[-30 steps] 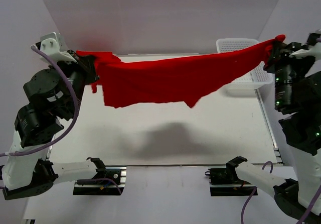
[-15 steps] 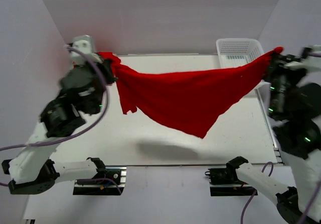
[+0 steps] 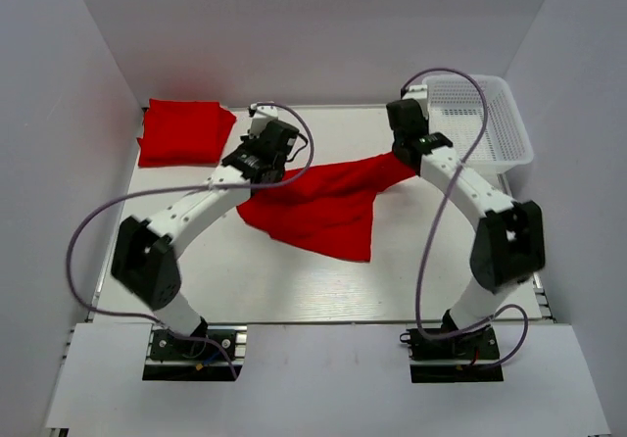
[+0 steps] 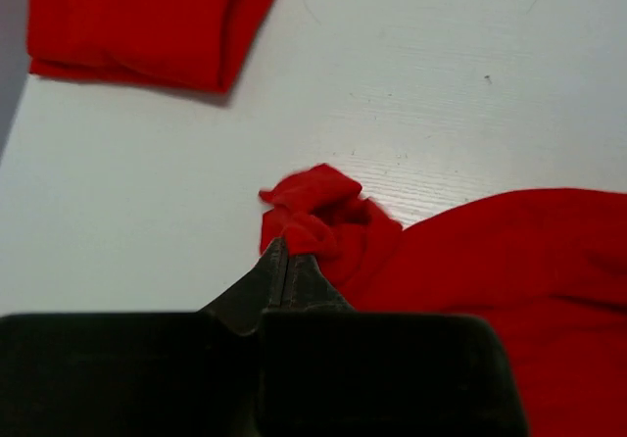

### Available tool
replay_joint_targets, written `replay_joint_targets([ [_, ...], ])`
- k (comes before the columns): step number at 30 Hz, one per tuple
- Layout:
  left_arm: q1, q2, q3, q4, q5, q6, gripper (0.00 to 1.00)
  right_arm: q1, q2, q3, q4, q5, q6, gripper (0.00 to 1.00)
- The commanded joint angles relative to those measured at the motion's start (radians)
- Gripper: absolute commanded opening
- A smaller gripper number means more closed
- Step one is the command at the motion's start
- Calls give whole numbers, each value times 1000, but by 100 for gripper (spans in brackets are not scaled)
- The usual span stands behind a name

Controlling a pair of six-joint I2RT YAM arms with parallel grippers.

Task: Fold and stack the t-shirts
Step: Flatten out the tshirt

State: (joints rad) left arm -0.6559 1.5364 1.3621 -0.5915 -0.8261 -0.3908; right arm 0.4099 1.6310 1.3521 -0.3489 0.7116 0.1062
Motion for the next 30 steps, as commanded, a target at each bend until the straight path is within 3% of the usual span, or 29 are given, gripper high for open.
replay_joint_targets([
  [1, 120, 147, 98, 83, 158, -5, 0, -45, 155, 201, 28, -32, 36, 0],
  [5, 228, 263, 170, 119, 241, 29, 0, -77, 254, 328, 14, -75, 30, 0],
  [16, 413, 757, 718, -3, 553, 145, 0, -118, 601, 700, 8, -161, -62, 0],
  [17, 423, 790, 794, -22, 571, 162, 10, -120, 616, 729, 8, -165, -75, 1],
  [18, 423, 841, 824, -43, 593, 176, 28, -123, 638, 752, 11, -179, -80, 5],
  [19, 432, 856, 844, -44, 619, 176, 85, -123, 651, 762, 16, -185, -79, 17],
  [20, 432, 857, 856, -44, 630, 185, 100, -125, 659, 769, 16, -190, -82, 27],
  [21, 432, 857, 856, -44, 646, 207, 100, -123, 662, 775, 27, -201, -83, 40],
  [22, 441, 857, 832, -16, 691, 228, 100, -120, 649, 775, 31, -225, -85, 82],
  [23, 441, 841, 822, -5, 708, 248, 100, -121, 645, 774, 34, -244, -94, 90],
  [30, 432, 673, 747, -1, 884, 381, 100, -111, 460, 675, 19, -495, -76, 90],
])
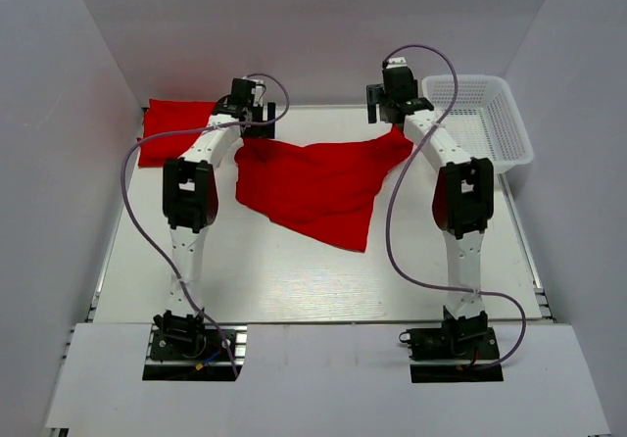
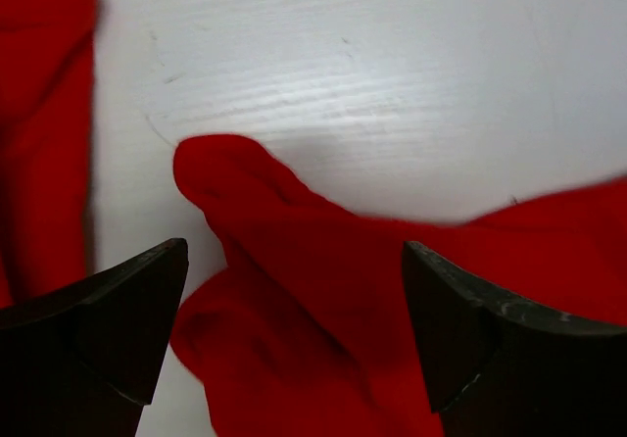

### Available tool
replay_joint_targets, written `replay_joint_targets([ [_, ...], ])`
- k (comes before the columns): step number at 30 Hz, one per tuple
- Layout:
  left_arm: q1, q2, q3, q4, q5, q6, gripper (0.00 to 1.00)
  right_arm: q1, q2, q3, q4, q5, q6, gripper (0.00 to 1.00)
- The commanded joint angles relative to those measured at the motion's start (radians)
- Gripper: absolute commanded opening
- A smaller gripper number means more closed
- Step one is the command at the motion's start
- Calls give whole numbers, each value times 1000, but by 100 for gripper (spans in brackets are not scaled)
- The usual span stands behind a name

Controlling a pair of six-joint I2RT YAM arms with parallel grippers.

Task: Fold and stack the t-shirts
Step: Flatten out the tshirt

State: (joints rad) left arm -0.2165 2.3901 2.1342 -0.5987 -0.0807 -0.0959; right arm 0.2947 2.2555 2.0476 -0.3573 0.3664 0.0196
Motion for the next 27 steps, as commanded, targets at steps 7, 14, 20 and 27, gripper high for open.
replay_joint_targets([
  [7, -70, -436, -354, 16, 262, 214, 100, 11, -433, -335, -32, -351, 80, 90],
  [14, -275, -594, -611, 13, 119, 191, 100, 49, -731, -855, 18, -465, 219, 90],
  [20, -440, -651, -792, 31, 17, 186, 100, 63, -867, -1116, 21, -505, 283, 90],
  [27, -517, -614, -824, 10, -214, 105, 100, 58, -1024, -1199, -49, -468, 267, 90],
])
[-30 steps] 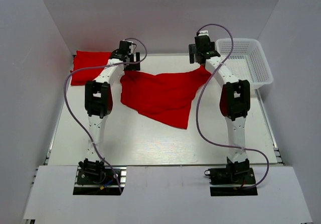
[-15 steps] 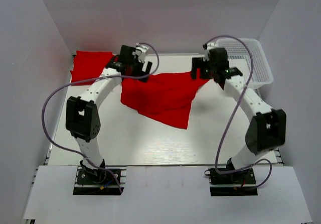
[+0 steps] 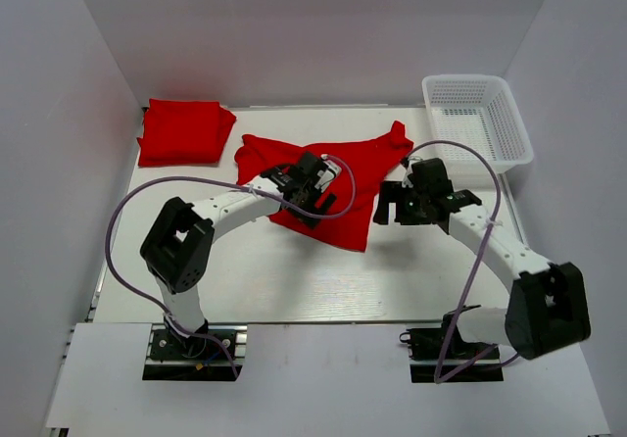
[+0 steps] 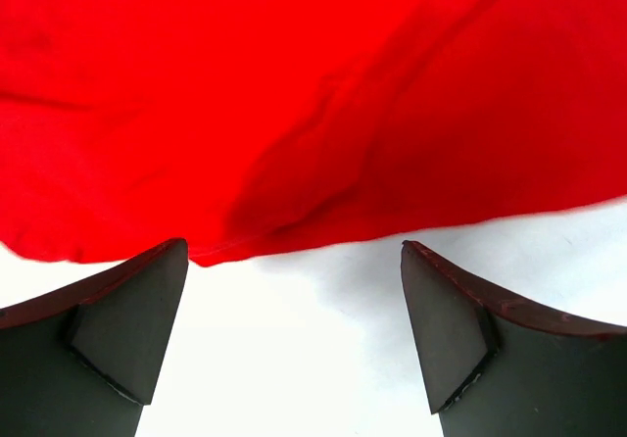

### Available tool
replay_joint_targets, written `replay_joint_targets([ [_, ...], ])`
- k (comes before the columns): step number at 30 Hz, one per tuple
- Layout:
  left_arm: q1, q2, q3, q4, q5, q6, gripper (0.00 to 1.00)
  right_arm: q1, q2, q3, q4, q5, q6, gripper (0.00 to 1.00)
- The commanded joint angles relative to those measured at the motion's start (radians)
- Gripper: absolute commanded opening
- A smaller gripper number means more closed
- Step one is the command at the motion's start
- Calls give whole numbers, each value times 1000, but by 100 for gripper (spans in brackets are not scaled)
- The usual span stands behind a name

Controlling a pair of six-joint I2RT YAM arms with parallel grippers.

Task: Fold and stack the t-shirts
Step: Flatten out the tshirt

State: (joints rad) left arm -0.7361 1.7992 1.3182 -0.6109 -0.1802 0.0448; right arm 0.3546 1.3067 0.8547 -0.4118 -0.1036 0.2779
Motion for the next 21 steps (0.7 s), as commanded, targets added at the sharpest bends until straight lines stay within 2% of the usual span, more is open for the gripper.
replay_joint_targets([
  [1, 3, -32, -17, 36, -114, -36, 100, -2, -83, -9, 2, 10, 7, 90],
  [7, -17, 11, -40, 69, -133, -16, 97, -5, -118, -22, -19, 22, 27, 90],
  [13, -26, 25, -50, 140, -45, -16, 92, -3, -138, -36, -35, 36, 37, 90],
  [17, -26, 72, -40, 149, -47, 6, 82, -5, -149, -37, -45, 67, 38, 90],
  [21, -26, 117, -31, 137, -64, 27, 76, -5, -152, -26, -74, 82, 34, 90],
])
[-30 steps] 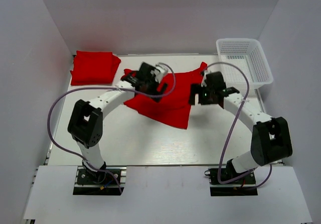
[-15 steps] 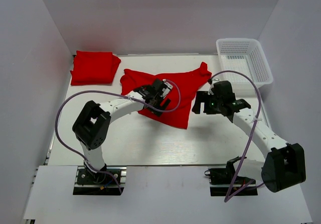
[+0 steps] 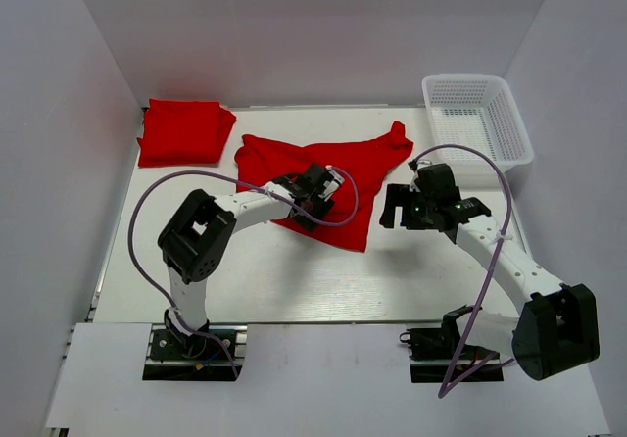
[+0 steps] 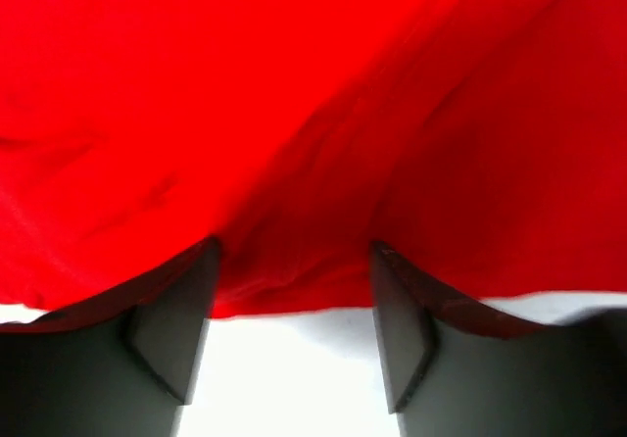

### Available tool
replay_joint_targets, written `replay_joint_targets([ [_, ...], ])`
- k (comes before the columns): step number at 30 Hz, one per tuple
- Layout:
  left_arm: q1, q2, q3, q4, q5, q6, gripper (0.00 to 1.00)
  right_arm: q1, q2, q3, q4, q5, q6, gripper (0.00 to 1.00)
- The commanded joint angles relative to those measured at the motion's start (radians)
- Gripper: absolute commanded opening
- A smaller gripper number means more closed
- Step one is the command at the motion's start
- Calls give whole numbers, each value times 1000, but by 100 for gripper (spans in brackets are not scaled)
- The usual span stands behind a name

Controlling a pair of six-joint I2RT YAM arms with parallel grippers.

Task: Fold and stack the t-shirts
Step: Flatten out the tshirt

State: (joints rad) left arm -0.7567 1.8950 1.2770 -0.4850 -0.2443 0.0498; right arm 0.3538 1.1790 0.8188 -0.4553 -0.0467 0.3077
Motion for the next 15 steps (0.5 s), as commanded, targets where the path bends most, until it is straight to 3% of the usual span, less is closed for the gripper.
replay_joint_targets([
  [1, -6, 21, 10, 11, 0, 22, 70, -6, -25, 16, -37, 37, -1, 90],
  [4, -6, 21, 10, 22, 11, 22, 55, -6, -24, 17, -54, 42, -2, 90],
  [8, -6, 7, 19, 22, 23, 10, 23, -6, -27, 11, -49, 36, 2, 90],
  [13, -6, -54, 30, 33, 74, -14, 3, -3, -13, 6, -54, 22, -5, 90],
  [15, 3, -83, 30, 33, 108, -15, 0, -1, -12, 3, -49, 15, -10, 90],
])
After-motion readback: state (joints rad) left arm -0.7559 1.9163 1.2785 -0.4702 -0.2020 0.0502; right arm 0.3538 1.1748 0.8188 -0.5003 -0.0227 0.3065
